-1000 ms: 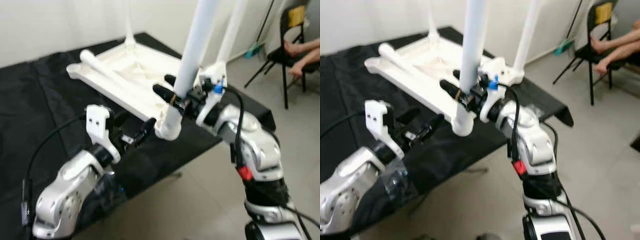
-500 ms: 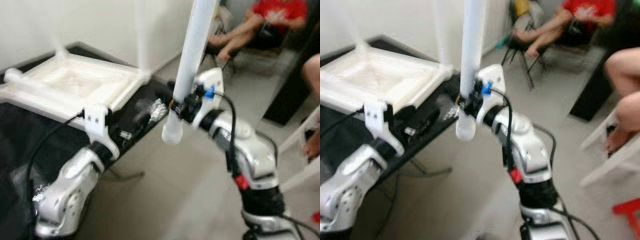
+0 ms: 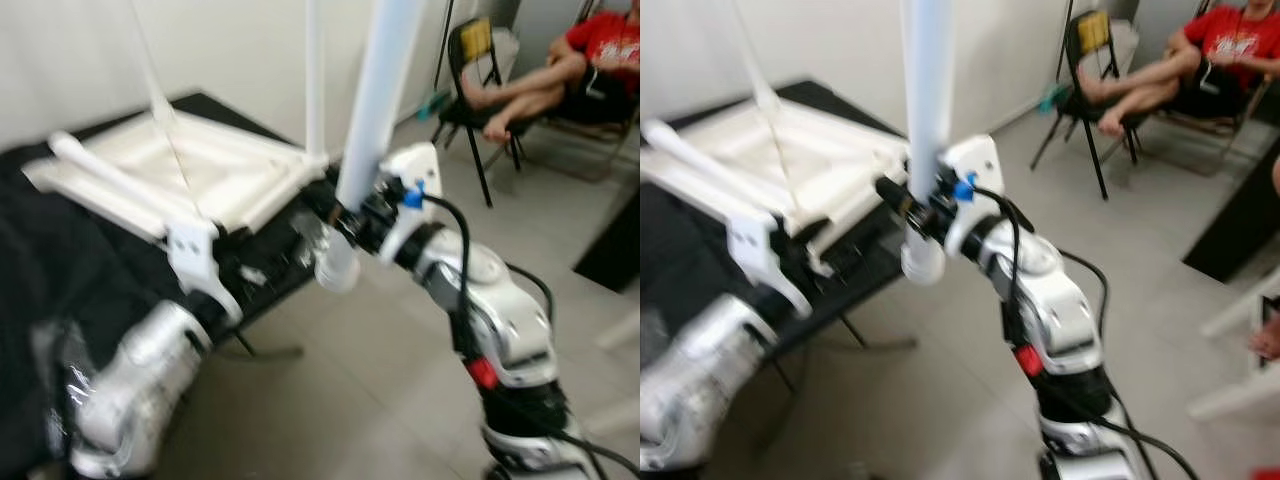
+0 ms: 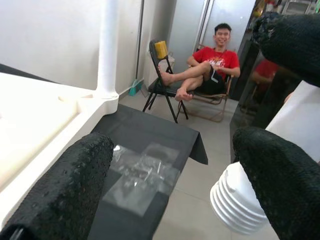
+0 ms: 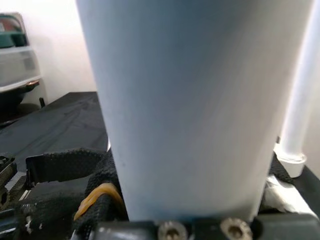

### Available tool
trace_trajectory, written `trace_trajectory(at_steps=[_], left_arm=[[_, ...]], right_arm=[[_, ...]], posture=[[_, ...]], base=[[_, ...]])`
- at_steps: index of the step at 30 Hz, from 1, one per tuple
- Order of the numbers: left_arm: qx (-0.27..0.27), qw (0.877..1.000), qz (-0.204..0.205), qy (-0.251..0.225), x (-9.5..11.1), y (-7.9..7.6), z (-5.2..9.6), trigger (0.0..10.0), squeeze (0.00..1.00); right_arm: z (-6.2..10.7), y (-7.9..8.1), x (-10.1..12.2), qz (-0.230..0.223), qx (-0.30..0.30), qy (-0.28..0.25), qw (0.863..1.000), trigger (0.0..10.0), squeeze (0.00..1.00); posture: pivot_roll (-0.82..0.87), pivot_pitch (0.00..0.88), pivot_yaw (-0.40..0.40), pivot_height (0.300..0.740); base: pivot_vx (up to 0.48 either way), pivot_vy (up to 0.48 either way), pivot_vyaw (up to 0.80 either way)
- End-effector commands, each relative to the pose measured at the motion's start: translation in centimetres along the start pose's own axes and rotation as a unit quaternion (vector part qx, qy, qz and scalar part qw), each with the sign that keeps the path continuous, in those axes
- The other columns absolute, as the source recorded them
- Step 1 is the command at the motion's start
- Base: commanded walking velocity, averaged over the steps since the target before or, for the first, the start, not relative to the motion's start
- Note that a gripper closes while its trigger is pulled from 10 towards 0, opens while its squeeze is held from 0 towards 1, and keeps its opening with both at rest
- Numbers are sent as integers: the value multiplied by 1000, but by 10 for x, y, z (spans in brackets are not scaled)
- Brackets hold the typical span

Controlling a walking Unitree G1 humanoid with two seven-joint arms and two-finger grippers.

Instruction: Building children table

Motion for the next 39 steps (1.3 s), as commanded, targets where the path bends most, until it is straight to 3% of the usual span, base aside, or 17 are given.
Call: trace_trajectory(at_steps=[1,3,8,13,16,27,39], left_arm=[[2,1000,-3,7,-2,1,-1,10000,0],[3,1000,-3,5,-2,1,-1,10000,0],[7,1000,-6,5,-2,2,-4,10000,0],[9,1000,-9,6,-2,2,-4,10000,0],[35,999,-10,14,-6,10,-4,10000,0],[22,999,-24,22,-6,10,-6,10000,0],[-19,1000,-17,15,-2,-6,-7,10000,0]], right_arm=[[2,3,4,5,7,-15,1000,10000,0],[2,8,6,-15,22,-25,999,10000,0],[3,4,5,22,7,-17,1000,10000,0],[3,2,5,28,-3,-20,999,10000,0],[4,1,2,5,-9,-18,1000,10000,0],[5,2,1,10,-14,-17,1000,10000,0],[5,-5,4,12,-38,-20,999,10000,0]], posture=[[-40,138,3,740],[-48,138,3,740],[-44,140,4,740],[-44,140,4,740],[-44,113,0,740],[-49,116,17,740],[-44,128,24,740]], base=[[274,0,0],[277,0,0],[236,0,400],[240,0,360],[0,0,0],[0,479,0],[0,422,0]])
Point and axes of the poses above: a point about 5 cm out from each wrist's last joint towards the gripper, its own z axis pointing back from the gripper into the wrist, its own x axis along the axis of the wrist's last joint, y = z × x, the point moved 4 cm from there along -z, pointing out of the wrist towards the gripper
